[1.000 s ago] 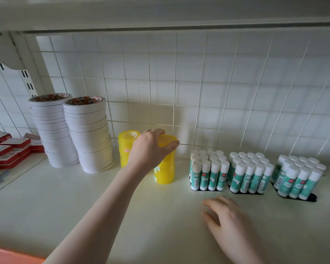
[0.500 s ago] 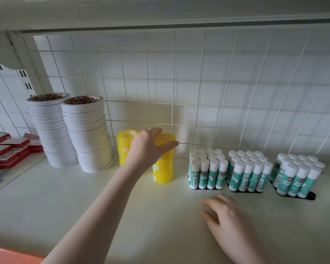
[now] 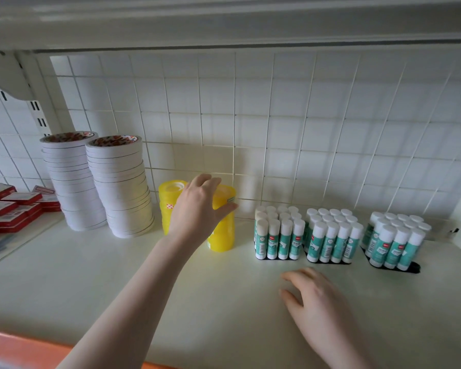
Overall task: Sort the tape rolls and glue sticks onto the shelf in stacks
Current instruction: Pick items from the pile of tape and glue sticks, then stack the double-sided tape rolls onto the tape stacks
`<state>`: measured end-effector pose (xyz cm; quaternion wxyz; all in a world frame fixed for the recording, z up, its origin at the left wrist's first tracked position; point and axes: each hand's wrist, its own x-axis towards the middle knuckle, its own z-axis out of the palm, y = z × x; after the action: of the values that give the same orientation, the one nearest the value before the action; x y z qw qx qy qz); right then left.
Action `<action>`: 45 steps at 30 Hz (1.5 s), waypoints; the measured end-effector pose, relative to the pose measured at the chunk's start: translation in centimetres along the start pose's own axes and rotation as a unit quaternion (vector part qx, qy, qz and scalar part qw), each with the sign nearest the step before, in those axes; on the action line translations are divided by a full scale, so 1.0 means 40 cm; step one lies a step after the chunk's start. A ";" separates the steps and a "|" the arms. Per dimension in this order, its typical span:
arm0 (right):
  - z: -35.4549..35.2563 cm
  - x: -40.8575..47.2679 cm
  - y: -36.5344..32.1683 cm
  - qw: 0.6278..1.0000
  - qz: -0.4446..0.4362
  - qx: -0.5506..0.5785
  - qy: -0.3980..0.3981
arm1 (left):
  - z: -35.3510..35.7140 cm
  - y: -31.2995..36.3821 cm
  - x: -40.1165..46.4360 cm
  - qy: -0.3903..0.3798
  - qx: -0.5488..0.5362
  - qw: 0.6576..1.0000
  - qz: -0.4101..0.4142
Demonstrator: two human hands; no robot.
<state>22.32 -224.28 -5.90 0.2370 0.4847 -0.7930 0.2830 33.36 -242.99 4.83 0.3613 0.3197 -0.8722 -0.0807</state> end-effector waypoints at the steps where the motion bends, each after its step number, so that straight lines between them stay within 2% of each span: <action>1: -0.010 -0.002 0.000 1.000 0.006 -0.011 0.002 | -0.008 0.004 -0.009 0.012 0.005 1.000 0.013; 8: -0.101 -0.043 0.005 0.993 0.052 -0.099 0.035 | -0.036 0.007 -0.124 0.059 0.040 0.994 0.085; 16: -0.218 -0.147 0.017 0.968 0.137 -0.192 0.090 | -0.012 0.028 -0.256 0.008 0.004 0.993 0.120; 22: -0.334 -0.252 0.090 0.947 0.179 -0.244 0.105 | 0.038 0.148 -0.322 -0.058 -0.035 0.988 0.137; 30: -0.544 -0.401 0.293 0.918 0.246 -0.286 0.121 | 0.135 0.474 -0.388 -0.085 -0.077 0.972 0.205; 35: -0.732 -0.542 0.513 0.905 0.290 -0.294 0.103 | 0.233 0.773 -0.469 -0.104 -0.130 0.962 0.219; 45: -1.069 -0.737 0.963 0.890 0.322 -0.298 0.122 | 0.407 1.357 -0.576 -0.115 -0.181 0.946 0.244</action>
<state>4.22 -162.30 -2.39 0.3612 0.0713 -0.9175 0.1505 7.46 -187.79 -0.12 0.3185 0.0148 -0.9301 -0.1826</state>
